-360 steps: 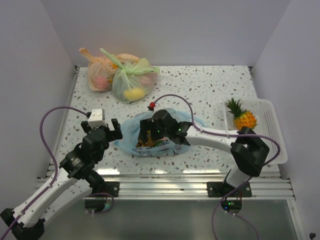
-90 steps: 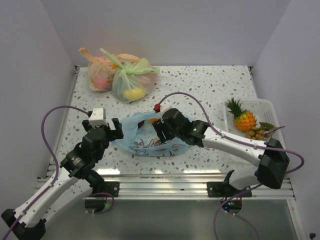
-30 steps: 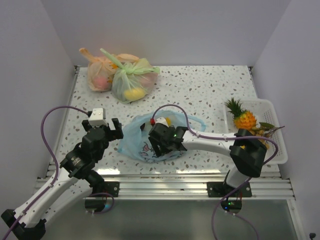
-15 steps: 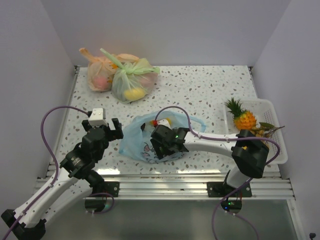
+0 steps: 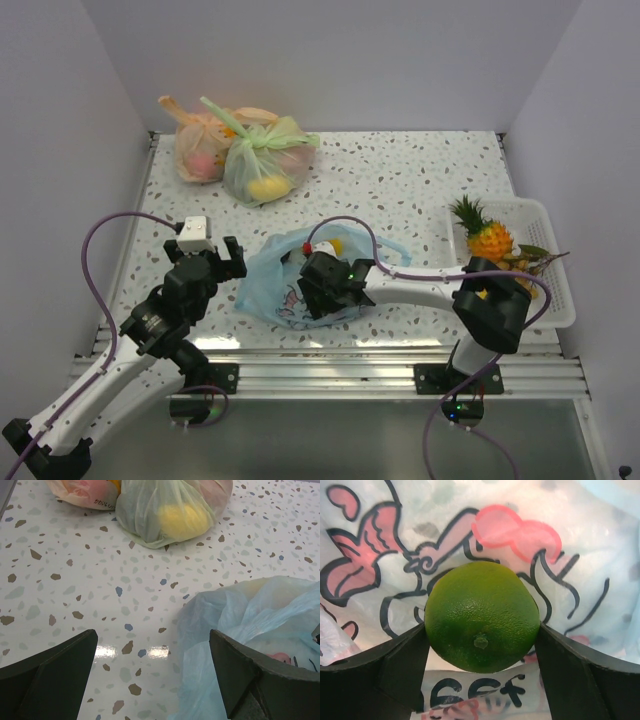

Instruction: Untie the knot of the plastic bag and take out the fruit

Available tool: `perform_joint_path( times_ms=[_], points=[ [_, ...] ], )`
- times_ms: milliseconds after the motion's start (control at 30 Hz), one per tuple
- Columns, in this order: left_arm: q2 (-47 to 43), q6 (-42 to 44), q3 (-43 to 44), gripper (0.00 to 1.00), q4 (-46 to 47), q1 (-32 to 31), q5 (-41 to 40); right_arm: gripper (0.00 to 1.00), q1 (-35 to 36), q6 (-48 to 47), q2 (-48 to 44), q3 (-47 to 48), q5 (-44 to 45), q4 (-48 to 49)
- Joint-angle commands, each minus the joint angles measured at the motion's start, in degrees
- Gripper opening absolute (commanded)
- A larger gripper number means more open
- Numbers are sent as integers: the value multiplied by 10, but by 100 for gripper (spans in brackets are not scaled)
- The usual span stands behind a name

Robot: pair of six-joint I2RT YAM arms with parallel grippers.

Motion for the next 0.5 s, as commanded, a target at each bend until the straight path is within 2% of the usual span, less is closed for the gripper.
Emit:
perform_joint_path(
  times_ms=[0,200,467],
  points=[
    [-1,13,-3,100,29,3,-2,81,2,0,8,4,14,59],
    [-2,13,-3,100,29,3,-2,80,1,-6,6,13,43,81],
    [-1,13,-3,100,29,3,-2,93,-10,-19,24,32,62,103]
  ],
)
